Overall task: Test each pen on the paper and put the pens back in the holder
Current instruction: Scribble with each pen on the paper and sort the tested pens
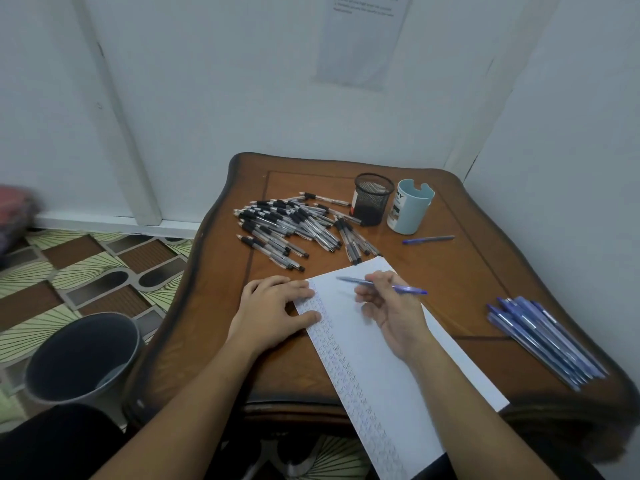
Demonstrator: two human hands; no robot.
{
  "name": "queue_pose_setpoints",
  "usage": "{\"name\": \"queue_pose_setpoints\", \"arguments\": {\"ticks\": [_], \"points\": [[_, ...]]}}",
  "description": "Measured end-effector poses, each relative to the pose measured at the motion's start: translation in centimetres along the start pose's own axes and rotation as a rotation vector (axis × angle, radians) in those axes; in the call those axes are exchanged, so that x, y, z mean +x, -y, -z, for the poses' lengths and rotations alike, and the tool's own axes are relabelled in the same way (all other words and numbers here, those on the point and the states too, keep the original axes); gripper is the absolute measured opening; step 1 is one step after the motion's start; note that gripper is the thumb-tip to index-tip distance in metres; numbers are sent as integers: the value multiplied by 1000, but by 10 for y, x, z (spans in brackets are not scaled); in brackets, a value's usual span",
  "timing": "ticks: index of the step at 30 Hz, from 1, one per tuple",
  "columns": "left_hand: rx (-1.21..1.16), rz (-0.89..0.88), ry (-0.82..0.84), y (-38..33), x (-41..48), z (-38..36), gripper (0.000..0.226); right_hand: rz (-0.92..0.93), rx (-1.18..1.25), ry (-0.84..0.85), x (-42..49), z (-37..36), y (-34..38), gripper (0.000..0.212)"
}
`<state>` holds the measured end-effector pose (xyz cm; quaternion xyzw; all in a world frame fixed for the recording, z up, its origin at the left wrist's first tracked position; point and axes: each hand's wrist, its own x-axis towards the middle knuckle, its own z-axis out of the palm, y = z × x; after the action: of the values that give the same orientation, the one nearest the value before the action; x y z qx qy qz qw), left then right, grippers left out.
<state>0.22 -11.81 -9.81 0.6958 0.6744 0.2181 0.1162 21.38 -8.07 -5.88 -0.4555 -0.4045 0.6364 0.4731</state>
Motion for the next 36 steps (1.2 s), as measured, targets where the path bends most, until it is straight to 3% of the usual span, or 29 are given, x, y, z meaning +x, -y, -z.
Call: {"name": "queue_pose_setpoints", "arguments": {"ticks": [4,7,9,11,13,14,16,17,21,25,28,31,33,36], "points": [[-7,-3,-5,1,0,-1,49,-11,-97,2,2,-2,-5,24],[-2,-1,-4,1,0,-1,49,-73,-188,-51,5,-8,-5,51],[-1,-3,-9,2,0,-1,49,-119,-118,-145,7,-10,-2,63],[-3,-10,-11,2,-1,-3,50,-136,-85,-139,7,-7,1,56],[-8,-14,-14,2,-1,-2,50,-90,-195,-62,6,-4,0,22],[-9,-12,-13,2,-1,-2,50,-64,-235,-27,5,-2,0,16],[-14,-5,-11,2,-1,-1,49,-19,-287,12,4,1,-1,41],[-14,-6,-11,1,-1,-1,49,-5,-298,19,4,2,-1,42],[-12,-4,-2,1,-1,-1,49,-10,-322,-12,4,1,-3,33],[-15,1,-2,1,-1,-1,50,-20,-162,-15,5,5,-3,23],[-8,3,4,2,0,-2,50,-36,46,-13,5,8,-5,45],[-2,5,11,2,1,-2,51,-70,21,-4,6,5,-8,64],[1,5,10,3,1,-3,50,-45,-104,16,6,3,-10,58],[8,7,13,2,1,-2,50,47,-201,63,6,4,-15,33]]}}
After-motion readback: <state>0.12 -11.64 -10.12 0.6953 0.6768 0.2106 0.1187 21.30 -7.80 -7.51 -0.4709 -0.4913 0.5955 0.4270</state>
